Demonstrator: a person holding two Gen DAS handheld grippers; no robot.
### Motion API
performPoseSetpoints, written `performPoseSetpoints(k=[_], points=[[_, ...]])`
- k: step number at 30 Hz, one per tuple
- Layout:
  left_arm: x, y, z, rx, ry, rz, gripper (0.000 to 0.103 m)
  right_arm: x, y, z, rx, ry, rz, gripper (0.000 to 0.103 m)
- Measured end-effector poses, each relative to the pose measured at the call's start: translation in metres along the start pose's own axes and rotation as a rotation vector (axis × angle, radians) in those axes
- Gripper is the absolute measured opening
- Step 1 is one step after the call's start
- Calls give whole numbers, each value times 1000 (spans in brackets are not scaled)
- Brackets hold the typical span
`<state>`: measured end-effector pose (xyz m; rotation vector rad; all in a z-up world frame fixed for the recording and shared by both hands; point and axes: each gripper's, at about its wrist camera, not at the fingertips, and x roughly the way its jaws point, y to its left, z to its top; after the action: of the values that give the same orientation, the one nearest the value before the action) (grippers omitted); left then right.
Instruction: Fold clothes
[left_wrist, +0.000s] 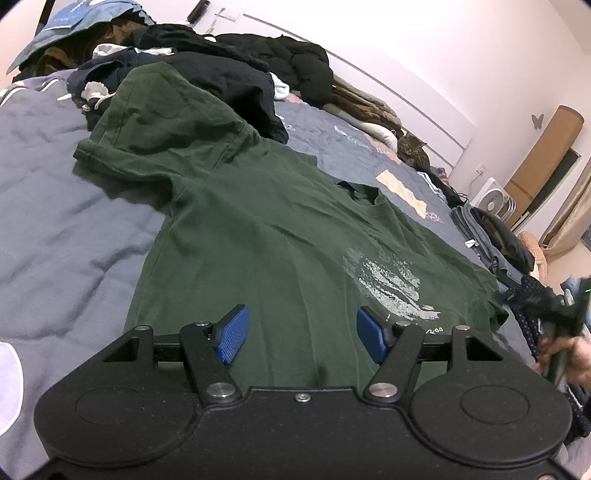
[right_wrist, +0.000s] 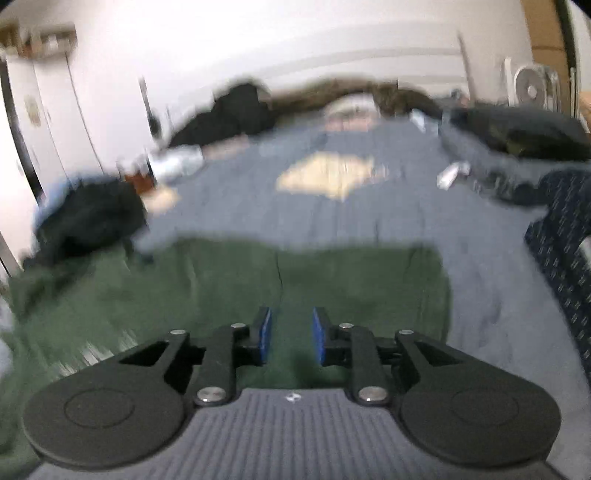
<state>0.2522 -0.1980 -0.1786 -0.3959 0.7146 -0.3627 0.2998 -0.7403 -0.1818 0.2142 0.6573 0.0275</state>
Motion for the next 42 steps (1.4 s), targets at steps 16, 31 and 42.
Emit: performPoseSetpoints(k=[16,31,42], points=[[-5,-4,5,-11,-3,-14,64,-45,22,-16,29,50,-108,34],[-21,-11,13,0,-43,-31,65,-79,141,8,0,-28,90,51],[-5,1,16,-29,6,-19,65,101,205,96,-127,77,-20,58]])
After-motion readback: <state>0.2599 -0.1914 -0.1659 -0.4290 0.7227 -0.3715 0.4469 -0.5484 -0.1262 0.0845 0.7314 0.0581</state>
